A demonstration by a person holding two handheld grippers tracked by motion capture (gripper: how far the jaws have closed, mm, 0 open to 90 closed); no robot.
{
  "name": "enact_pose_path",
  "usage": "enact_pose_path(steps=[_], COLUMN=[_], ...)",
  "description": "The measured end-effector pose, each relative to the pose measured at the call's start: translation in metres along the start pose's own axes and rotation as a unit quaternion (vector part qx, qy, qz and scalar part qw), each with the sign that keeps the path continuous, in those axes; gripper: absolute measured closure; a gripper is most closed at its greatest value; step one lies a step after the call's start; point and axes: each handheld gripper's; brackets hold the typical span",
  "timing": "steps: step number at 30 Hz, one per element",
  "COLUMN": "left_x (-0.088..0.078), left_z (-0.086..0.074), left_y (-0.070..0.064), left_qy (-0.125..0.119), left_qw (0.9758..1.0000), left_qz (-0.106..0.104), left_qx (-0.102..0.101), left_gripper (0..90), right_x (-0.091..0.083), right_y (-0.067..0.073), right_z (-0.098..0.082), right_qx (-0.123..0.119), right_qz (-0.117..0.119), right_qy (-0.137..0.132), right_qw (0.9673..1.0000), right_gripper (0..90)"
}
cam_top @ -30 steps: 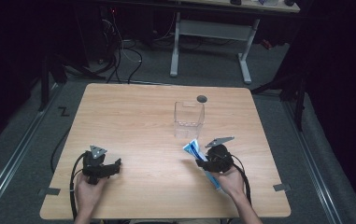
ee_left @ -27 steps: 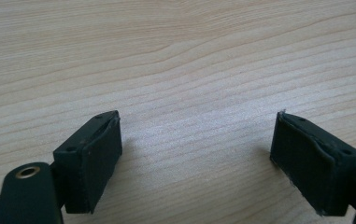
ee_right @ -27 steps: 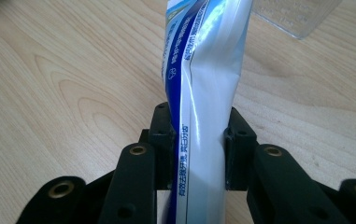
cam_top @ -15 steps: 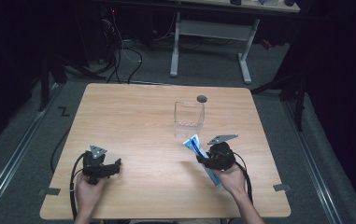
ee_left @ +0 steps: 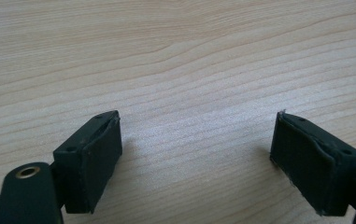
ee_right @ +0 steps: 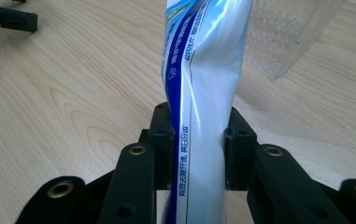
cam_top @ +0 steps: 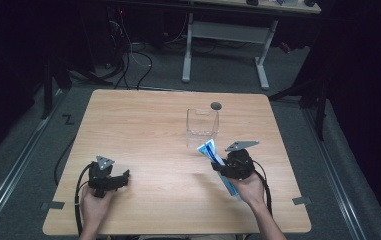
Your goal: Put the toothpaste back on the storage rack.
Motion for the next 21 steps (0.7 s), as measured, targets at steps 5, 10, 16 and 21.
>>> enact_pose_path(steps=[5,10,16,21], left_x=[0.0000,0.0000,0.0000,0.0000], left_z=[0.0000,0.0000,0.0000,0.0000], left_y=[0.0000,0.0000,0.0000,0.0000], left_qy=[0.000,0.000,0.000,0.000], left_qw=[1.0000,1.0000,1.0000,1.0000], left_qz=[0.000,0.000,0.000,0.000], left_qx=[0.000,0.000,0.000,0.000], left_gripper=[16.9,16.9,17.0,17.0], right_x=[-0.0006,-0.0013,-0.0015,-0.0043], right_y=[-0.0012,-0.0017,-0.0038,-0.0048], right_z=[0.0010,0.0031,0.0039,0.0073], right_qx=[-0.003,0.000,0.005,0.003], right_qz=[0.000,0.000,-0.001,-0.005], right_qy=[-0.007,-0.011,-0.017,-0.021], right_qw=[1.0000,0.9999,0.9998,0.9998], right_gripper=[70.3,70.3,70.3,70.3])
Point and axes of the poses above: each handheld gripper's, and its own axes: x roughly forward along the jaws, z roughly out of its top, y roughly to its left, and after that the axes turned 14 degrees about -y, right-handed
